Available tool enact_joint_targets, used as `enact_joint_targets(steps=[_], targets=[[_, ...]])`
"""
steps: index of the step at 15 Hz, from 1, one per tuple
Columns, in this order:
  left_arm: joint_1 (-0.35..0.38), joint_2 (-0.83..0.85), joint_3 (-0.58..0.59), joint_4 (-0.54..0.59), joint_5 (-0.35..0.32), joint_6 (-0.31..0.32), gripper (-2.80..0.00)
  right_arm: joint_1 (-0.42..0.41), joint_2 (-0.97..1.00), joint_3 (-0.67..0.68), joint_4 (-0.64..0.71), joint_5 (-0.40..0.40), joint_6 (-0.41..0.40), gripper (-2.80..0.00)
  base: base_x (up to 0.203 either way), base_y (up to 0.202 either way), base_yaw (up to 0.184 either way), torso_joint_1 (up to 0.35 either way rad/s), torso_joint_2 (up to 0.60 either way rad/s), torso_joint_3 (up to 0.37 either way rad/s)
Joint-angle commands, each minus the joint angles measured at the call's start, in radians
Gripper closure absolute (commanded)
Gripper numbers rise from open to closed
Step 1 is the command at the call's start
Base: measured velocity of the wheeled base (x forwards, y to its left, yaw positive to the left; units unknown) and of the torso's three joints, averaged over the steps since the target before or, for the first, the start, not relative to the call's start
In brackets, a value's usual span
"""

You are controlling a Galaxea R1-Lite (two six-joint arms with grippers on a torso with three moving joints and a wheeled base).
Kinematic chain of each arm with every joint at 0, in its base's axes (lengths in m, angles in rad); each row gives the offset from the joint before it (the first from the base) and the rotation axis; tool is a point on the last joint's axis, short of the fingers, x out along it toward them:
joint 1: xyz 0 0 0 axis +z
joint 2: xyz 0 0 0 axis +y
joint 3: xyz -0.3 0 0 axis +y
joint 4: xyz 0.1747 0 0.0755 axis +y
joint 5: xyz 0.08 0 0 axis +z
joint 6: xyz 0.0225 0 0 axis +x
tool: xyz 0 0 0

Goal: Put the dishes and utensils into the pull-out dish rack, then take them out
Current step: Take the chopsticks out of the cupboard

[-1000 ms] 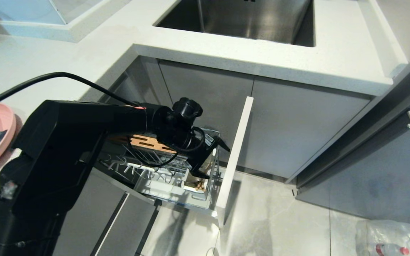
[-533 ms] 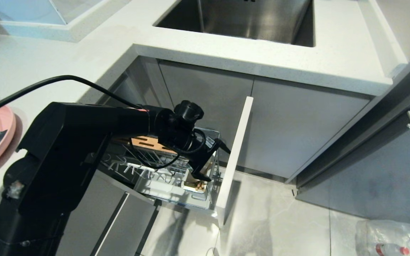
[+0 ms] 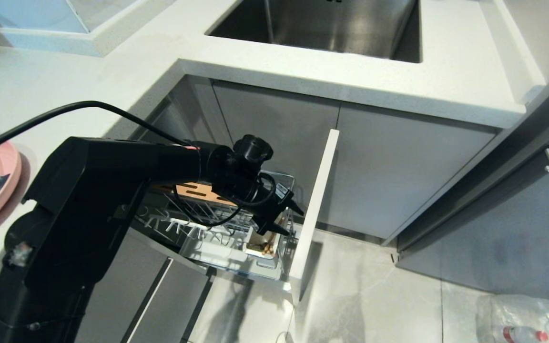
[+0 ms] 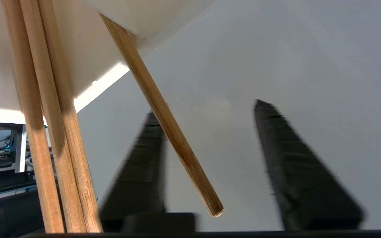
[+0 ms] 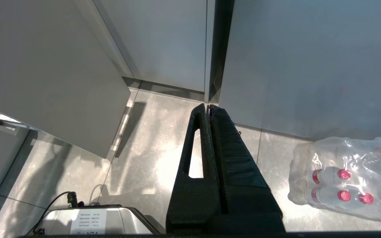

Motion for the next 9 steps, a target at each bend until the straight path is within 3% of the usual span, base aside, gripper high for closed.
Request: enact_joint_targets(steps=[1,9], targets=[[-0.001,-0.002,0.0,0.003,-0.002,-0.006,0.0,0.0,0.001,0.0,-0.001,0.0,0.0,0.0,0.0,0.0,0.0,0.0,0.0,0.0],[-0.007,-0.033,0.0,0.007,0.0,-0.009,0.0,0.0,0.0,0.0,-0.001,0.0,0.0,0.0,0.0,0.0,0.0,0.0,0.0,0.0]])
